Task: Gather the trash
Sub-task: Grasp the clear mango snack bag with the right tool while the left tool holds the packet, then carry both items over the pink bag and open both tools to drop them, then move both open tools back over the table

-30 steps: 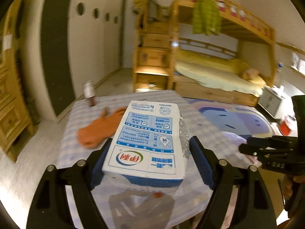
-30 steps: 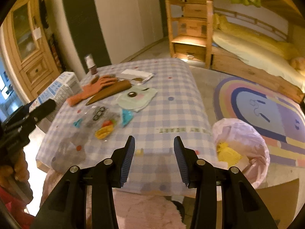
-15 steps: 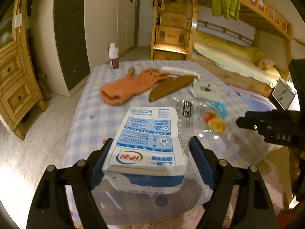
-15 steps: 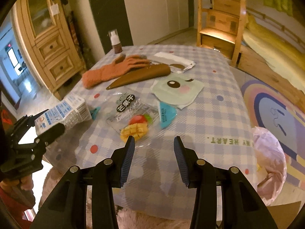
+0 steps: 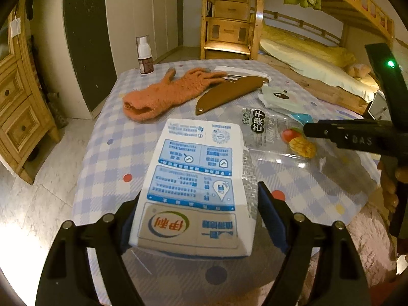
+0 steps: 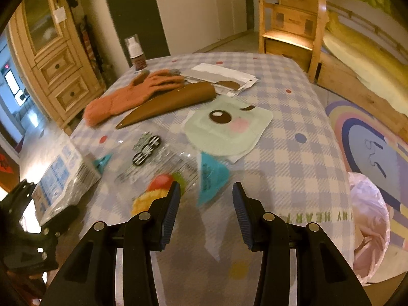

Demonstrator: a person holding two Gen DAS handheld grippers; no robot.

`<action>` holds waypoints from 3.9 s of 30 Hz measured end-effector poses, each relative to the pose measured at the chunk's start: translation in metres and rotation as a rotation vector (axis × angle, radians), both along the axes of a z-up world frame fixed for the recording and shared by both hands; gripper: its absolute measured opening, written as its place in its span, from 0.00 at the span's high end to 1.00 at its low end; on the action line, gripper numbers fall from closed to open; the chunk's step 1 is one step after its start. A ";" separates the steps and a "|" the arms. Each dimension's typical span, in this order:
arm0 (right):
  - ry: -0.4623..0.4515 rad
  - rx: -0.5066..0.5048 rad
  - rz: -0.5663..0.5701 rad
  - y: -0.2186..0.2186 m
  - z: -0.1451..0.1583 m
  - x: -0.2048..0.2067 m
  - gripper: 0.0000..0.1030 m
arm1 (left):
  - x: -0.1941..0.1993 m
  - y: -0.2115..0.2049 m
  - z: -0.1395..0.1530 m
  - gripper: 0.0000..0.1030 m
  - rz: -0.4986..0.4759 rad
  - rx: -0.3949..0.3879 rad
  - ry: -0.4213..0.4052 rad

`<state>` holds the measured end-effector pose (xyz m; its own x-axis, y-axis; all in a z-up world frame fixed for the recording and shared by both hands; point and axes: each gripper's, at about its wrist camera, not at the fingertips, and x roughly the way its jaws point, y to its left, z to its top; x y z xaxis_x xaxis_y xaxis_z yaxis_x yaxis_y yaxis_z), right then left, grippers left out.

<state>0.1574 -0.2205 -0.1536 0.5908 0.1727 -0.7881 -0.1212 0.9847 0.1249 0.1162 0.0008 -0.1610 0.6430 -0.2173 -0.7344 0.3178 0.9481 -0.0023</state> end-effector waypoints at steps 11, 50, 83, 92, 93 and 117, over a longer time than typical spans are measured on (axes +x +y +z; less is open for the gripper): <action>-0.031 0.020 0.014 -0.003 0.000 0.002 0.87 | -0.001 -0.007 0.000 0.25 0.000 0.025 -0.004; -0.240 -0.038 -0.377 -0.176 0.078 -0.149 1.00 | -0.034 -0.241 0.055 0.26 -0.468 -0.067 -0.085; -0.151 0.067 -0.636 -0.272 0.024 -0.164 0.68 | -0.016 -0.297 0.036 0.07 -0.496 -0.046 -0.058; -0.188 0.060 -0.546 -0.230 0.049 -0.163 0.66 | -0.021 -0.222 0.062 0.07 -0.346 -0.068 -0.126; -0.191 0.061 -0.523 -0.221 0.052 -0.161 0.65 | -0.021 -0.214 0.064 0.07 -0.329 -0.069 -0.132; -0.129 0.006 -0.073 -0.036 0.056 -0.058 0.55 | 0.013 0.008 0.054 0.07 0.138 -0.062 -0.103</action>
